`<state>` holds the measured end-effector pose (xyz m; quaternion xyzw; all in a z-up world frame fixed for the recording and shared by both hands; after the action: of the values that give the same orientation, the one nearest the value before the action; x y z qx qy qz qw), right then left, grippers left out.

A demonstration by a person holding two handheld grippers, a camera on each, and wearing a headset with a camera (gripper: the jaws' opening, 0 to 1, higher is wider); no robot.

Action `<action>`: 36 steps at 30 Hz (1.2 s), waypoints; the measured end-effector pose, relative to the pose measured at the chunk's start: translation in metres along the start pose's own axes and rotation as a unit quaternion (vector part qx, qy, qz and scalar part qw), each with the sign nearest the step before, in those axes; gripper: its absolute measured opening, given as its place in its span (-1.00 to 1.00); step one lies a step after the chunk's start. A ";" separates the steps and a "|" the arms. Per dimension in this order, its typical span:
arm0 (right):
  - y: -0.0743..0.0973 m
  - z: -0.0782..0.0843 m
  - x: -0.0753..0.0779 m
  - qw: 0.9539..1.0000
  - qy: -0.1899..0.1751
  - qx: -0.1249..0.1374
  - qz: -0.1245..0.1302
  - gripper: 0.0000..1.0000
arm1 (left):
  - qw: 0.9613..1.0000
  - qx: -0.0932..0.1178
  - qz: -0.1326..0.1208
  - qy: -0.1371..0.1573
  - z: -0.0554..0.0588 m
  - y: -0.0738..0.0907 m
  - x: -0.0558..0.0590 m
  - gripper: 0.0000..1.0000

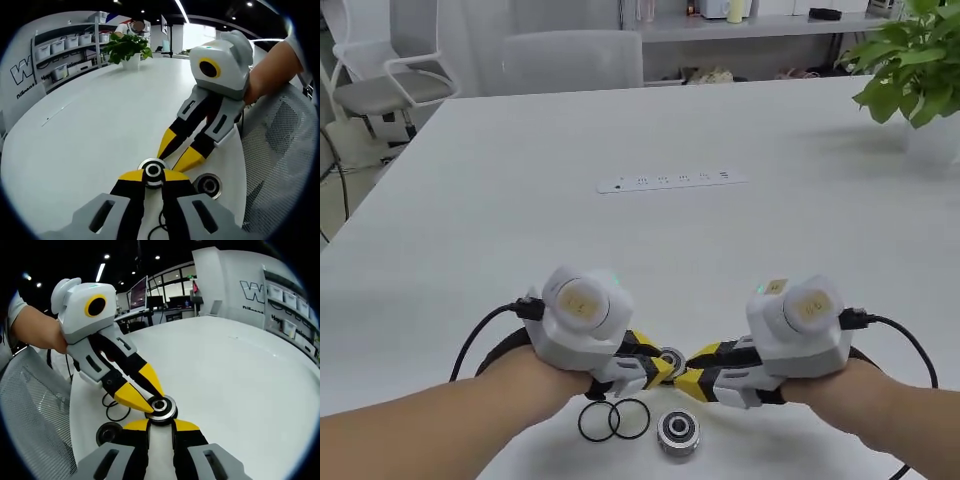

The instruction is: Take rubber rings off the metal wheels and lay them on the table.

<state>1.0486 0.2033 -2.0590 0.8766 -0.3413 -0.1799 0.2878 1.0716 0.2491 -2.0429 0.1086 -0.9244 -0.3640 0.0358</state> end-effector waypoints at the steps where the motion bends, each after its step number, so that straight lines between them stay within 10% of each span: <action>1: 0.000 0.000 0.000 1.000 0.003 0.000 0.001 -0.73 | 1.000 0.000 0.000 0.002 0.000 0.000 0.000 -0.86; 36: 0.001 0.003 0.004 0.999 0.030 -0.022 0.025 -1.00 | 1.000 0.005 -0.008 0.010 0.001 -0.001 0.002 -0.86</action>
<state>1.0495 0.1982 -2.0613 0.8663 -0.3503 -0.1532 0.3214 1.0697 0.2486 -2.0437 0.1197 -0.9248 -0.3587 0.0420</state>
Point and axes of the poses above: the centre of the closed fingertips' face, and the gripper's own axes: y roughly backward along the fingers, x roughly to its right, z roughly out of its underside, the point moved 3 cm from there along y, roughly backward along the fingers, and after that the axes turned 4 degrees about -x, right-handed, at the moved point
